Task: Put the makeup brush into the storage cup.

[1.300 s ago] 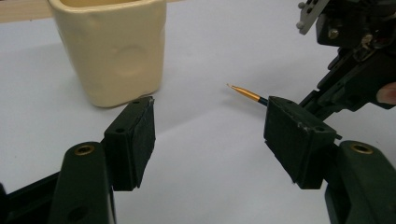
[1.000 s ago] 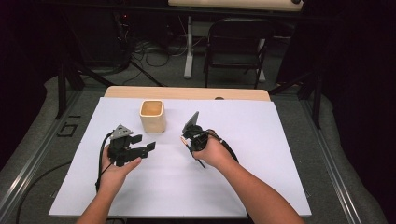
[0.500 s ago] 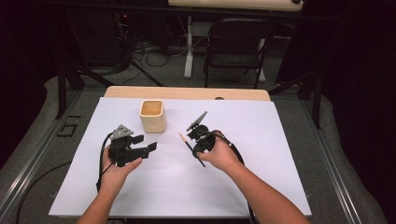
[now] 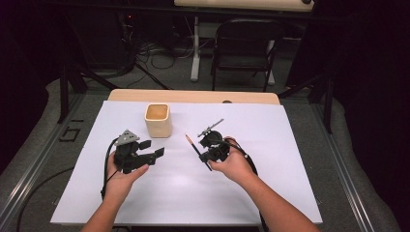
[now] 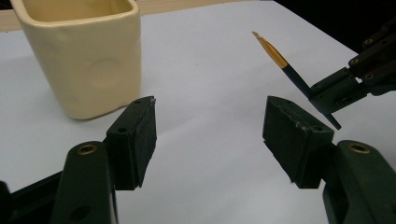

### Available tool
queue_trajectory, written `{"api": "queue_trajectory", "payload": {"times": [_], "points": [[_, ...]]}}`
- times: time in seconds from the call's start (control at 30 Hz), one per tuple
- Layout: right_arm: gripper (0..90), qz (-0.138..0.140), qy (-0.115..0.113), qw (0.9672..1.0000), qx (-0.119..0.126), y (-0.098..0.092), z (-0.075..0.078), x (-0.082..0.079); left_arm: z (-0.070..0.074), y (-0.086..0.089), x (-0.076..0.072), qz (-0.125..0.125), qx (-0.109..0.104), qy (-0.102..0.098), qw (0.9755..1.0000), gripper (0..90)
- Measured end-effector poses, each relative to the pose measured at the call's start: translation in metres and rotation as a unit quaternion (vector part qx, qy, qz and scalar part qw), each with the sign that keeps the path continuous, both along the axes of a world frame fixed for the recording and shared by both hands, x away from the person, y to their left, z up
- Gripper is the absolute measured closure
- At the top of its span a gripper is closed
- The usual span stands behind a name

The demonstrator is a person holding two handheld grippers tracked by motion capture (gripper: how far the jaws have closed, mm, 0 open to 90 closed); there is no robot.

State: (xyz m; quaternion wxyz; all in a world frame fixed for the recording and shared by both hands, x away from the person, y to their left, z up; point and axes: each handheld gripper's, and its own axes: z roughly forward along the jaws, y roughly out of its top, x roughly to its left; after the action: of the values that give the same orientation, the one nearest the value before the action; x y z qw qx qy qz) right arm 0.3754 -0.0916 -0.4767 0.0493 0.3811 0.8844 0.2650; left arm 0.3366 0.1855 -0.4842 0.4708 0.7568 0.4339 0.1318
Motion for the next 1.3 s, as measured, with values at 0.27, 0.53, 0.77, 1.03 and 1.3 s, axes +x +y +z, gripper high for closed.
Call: {"api": "queue_trajectory", "payload": {"times": [0.27, 0.53, 0.77, 1.03, 1.3], "points": [[84.8, 0.010, -0.034, 0.9984, 0.044, -0.008, 0.001, -0.011, 0.000, -0.003, -0.003, -0.011, 0.006, -0.007, 0.9999, 39.8], [84.8, 0.011, -0.067, 0.9947, 0.076, -0.018, 0.002, -0.018, 0.004, -0.007, -0.007, -0.013, -0.011, -0.018, 0.9997, 39.6], [84.8, 0.016, -0.079, 0.9925, 0.092, -0.024, 0.000, -0.022, 0.003, -0.009, -0.007, -0.013, -0.013, -0.014, 0.9997, 39.2], [84.8, 0.013, -0.112, 0.9873, 0.112, -0.022, -0.002, -0.032, 0.002, -0.010, -0.010, -0.018, -0.026, -0.012, 0.9994, 39.6], [84.8, 0.012, -0.137, 0.9808, 0.139, -0.022, -0.002, -0.041, 0.004, -0.013, -0.013, -0.029, -0.032, -0.021, 0.9988, 40.3]]}}
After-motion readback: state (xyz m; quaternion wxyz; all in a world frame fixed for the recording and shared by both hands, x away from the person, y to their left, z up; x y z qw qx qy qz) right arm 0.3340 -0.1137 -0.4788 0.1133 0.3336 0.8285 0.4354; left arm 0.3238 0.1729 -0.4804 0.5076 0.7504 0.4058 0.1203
